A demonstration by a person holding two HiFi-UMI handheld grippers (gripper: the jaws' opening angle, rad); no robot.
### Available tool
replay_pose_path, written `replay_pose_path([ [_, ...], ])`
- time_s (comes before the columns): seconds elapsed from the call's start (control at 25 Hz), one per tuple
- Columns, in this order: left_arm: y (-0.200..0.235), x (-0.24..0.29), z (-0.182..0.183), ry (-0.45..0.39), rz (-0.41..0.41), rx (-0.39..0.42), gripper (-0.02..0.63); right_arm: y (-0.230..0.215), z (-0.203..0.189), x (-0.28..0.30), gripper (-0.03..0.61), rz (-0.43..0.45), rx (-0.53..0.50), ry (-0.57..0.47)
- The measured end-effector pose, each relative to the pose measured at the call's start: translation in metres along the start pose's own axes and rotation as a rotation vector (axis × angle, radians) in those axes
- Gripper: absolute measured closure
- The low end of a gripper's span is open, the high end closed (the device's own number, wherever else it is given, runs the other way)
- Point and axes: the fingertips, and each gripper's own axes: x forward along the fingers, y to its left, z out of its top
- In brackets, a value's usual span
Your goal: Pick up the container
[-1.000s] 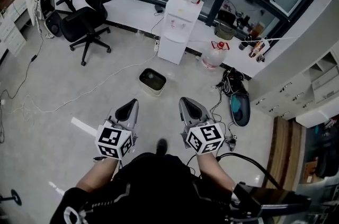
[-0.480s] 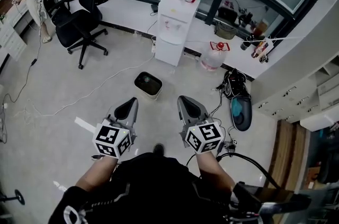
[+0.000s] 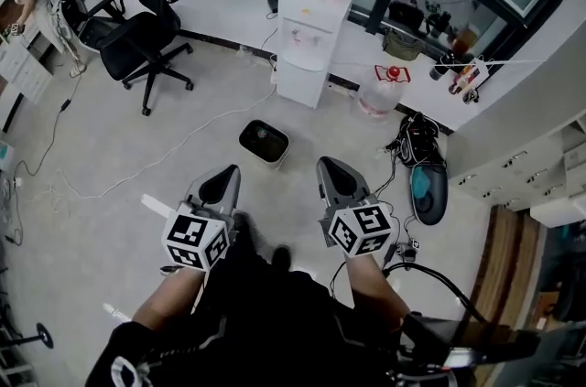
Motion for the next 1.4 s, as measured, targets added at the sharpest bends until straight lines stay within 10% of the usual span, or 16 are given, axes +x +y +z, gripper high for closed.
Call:
replay_pose_path([
  [0.76,0.133,0.125,0.027,0.029,-0.127,-0.032,0.604,-0.033,0.006,0.154,0.568,-0.103,-0.016,0.062],
  [1.4,0.173,0.232,-0.026,0.179,-0.288,-0.017,0.604,-0.095,-0.059,0.224,0.568,-0.290,0.100,0.156],
])
